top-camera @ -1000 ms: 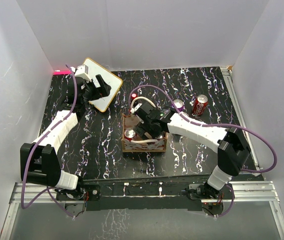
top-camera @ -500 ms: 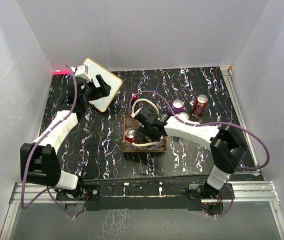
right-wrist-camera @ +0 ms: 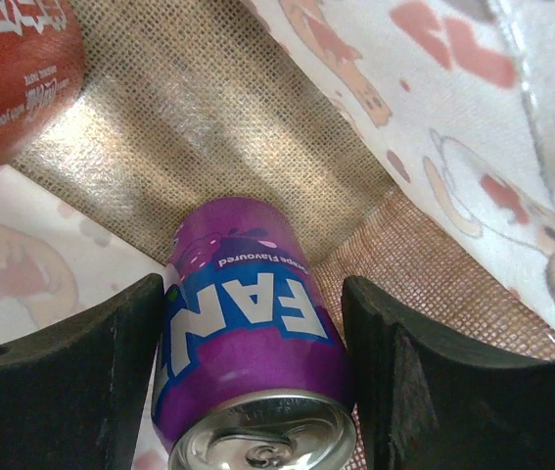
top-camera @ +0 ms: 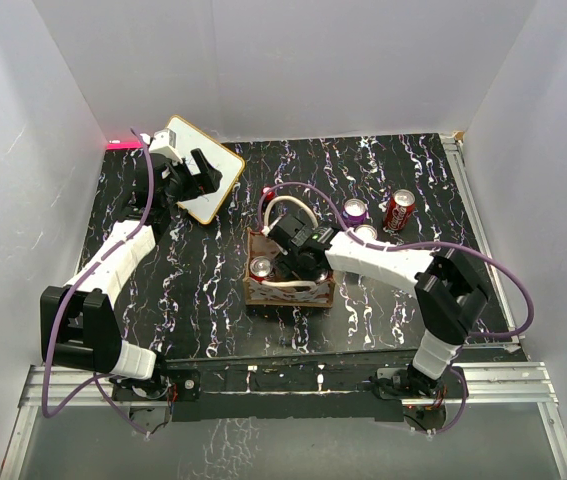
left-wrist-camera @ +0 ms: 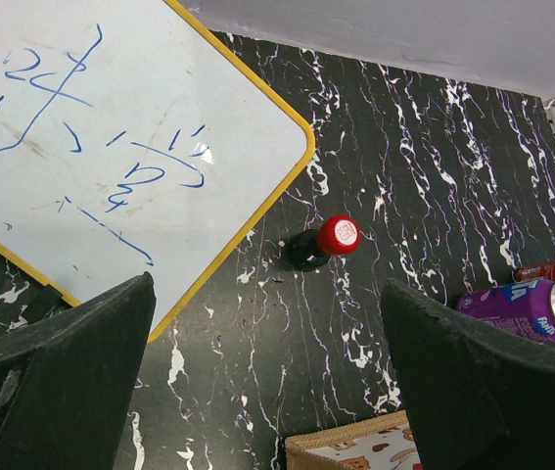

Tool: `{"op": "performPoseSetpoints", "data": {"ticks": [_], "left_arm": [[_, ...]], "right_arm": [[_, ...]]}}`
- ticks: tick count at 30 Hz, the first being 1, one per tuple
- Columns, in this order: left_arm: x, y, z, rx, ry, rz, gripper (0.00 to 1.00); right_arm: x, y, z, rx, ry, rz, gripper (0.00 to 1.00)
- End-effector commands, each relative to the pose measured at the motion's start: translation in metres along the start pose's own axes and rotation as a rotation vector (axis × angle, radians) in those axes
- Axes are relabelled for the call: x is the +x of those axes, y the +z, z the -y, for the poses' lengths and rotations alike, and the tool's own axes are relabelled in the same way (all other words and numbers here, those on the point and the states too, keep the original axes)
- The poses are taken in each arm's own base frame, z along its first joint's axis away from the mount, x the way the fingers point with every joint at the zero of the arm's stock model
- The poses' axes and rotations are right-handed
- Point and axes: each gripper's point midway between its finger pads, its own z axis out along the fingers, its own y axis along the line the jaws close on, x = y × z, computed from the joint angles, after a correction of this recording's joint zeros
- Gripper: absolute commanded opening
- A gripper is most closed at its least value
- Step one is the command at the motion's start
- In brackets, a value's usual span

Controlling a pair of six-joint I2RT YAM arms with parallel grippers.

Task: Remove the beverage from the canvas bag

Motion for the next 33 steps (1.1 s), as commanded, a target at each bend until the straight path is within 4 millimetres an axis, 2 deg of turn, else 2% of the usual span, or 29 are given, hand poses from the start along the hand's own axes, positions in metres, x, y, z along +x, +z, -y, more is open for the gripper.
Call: {"op": "performPoseSetpoints", "data": {"ticks": [1,7,12,18,22,28,33], "left_arm": [[-0.019,-0.001,0.009,0.029,0.002,0.038,0.97],[-0.02,-0.002,0.01,0.033,0.001,0.041,0.97],[-0.02,-0.002,0.01,0.032,0.0,0.041,0.97],[-0.019,-0.002,0.01,0.032,-0.001,0.041,0.97],[-0.019,-0.002,0.01,0.033,-0.002,0.039,0.97],[-0.019,-0.002,0.01,0.033,-0.003,0.039,0.97],[-0.02,-0.002,0.011,0.035,-0.003,0.04,0.97]], "right_arm": [[-0.03,-0.027,0.001,-0.027,0.03,0.116,0.61],[-0.046,-0.045,0.005,-0.029,0.047,0.177,0.33],[-0.058,-0.062,0.01,-0.025,0.076,0.264,0.22],[-0.072,-0.085,0.02,0.0,0.122,0.375,0.13],[-0.082,-0.109,0.033,0.032,0.176,0.474,0.08],[-0.092,-0.157,0.055,0.035,0.302,0.683,0.08],[-0.093,-0.187,0.072,0.0,0.399,0.824,0.08]]}}
